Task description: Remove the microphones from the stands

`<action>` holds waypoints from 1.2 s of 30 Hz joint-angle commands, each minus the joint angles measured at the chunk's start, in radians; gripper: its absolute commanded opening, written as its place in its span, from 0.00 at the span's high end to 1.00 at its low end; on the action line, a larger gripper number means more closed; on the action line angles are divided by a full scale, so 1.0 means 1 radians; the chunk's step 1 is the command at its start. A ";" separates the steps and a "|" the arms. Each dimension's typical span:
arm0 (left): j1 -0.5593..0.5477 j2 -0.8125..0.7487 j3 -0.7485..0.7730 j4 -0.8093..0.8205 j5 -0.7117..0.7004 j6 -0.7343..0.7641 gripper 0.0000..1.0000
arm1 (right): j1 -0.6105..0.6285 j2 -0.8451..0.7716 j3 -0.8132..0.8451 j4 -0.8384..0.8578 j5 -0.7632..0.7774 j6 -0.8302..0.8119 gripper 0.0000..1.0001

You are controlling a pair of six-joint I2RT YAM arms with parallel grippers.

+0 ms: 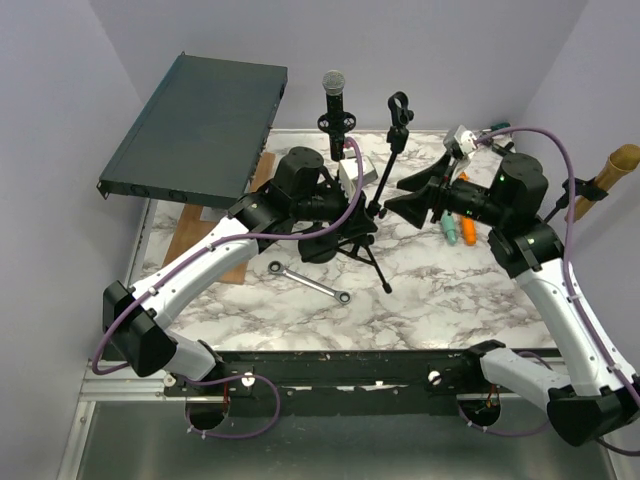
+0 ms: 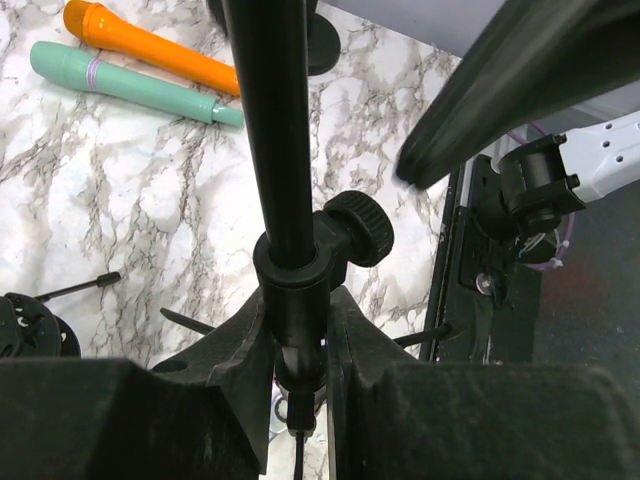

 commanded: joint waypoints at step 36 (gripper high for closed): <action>-0.004 -0.046 0.004 0.063 0.028 -0.015 1.00 | 0.133 0.049 0.088 -0.155 0.320 -0.601 0.99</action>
